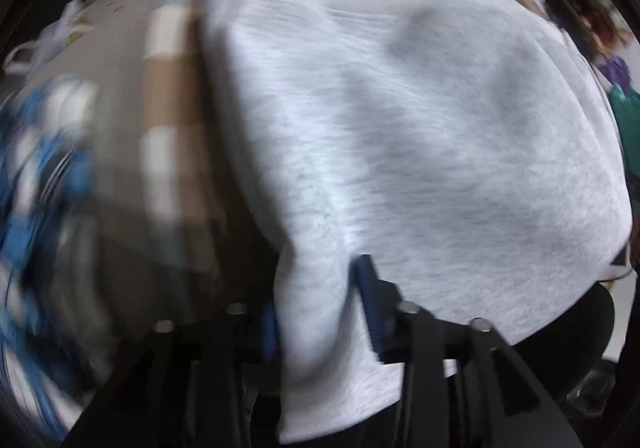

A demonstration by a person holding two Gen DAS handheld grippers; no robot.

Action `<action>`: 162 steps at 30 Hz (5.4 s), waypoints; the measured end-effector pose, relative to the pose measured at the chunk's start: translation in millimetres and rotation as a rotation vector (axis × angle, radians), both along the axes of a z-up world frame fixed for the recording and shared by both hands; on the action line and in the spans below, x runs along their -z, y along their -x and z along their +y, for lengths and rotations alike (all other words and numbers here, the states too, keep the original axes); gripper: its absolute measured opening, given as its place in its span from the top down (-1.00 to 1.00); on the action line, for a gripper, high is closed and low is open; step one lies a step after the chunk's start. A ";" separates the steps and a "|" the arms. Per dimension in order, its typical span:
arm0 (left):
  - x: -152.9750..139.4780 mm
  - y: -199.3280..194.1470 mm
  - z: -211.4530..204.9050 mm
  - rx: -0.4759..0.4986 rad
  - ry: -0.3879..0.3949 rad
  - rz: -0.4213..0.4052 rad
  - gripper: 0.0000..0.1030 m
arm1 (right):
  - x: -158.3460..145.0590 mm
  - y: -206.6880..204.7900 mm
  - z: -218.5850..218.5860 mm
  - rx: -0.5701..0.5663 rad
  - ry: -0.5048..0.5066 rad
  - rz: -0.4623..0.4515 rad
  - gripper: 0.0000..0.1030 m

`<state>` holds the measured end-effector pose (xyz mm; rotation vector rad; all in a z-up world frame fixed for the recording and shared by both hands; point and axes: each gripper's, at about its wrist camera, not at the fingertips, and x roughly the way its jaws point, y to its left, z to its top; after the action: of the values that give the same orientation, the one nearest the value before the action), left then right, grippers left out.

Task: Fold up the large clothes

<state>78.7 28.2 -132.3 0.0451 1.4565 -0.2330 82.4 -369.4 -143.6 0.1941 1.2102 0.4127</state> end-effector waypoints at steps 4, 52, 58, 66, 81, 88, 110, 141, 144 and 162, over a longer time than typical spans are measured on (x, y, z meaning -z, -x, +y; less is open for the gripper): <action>-47.1 5.7 13.7 -0.062 -0.013 -0.177 0.16 | -11.3 10.5 -9.8 0.025 0.028 -0.026 -0.08; -31.9 -103.7 -19.5 0.080 -0.289 -0.364 0.10 | 2.2 -116.5 25.2 0.033 0.563 -0.297 0.77; -110.8 -40.5 -17.0 0.060 -0.257 -0.564 -0.16 | -91.6 -57.0 12.1 0.165 0.424 -0.453 0.14; -61.7 -14.7 -124.4 0.247 -0.027 -0.359 -0.54 | -101.6 -22.5 135.2 -0.135 0.203 -0.372 -0.66; -13.4 -46.6 -95.1 0.128 0.101 -0.265 -0.98 | -47.1 -60.5 140.8 -0.051 0.298 -0.116 -0.14; -10.5 -41.3 -92.1 0.085 0.116 -0.289 -0.98 | -23.7 -111.5 176.6 -0.044 0.250 -0.025 0.62; -66.8 22.0 -61.0 0.033 0.172 -0.529 -0.97 | -113.9 102.2 115.0 0.027 -0.248 -0.547 -1.00; -19.4 36.2 -110.3 0.156 0.071 -0.346 -0.98 | -24.4 73.7 146.2 0.013 0.240 -0.242 -0.01; -9.2 27.1 -112.9 0.159 0.066 -0.299 -0.99 | 9.0 50.9 138.3 0.030 0.265 -0.084 0.00; -5.9 29.7 -97.8 0.103 -0.007 -0.269 -0.99 | 9.3 64.4 164.8 -0.002 0.190 -0.141 0.32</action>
<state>49.1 -69.5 -126.5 0.1518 1.1884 -0.2940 18.1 -204.7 -153.0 -0.0001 1.1034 0.3058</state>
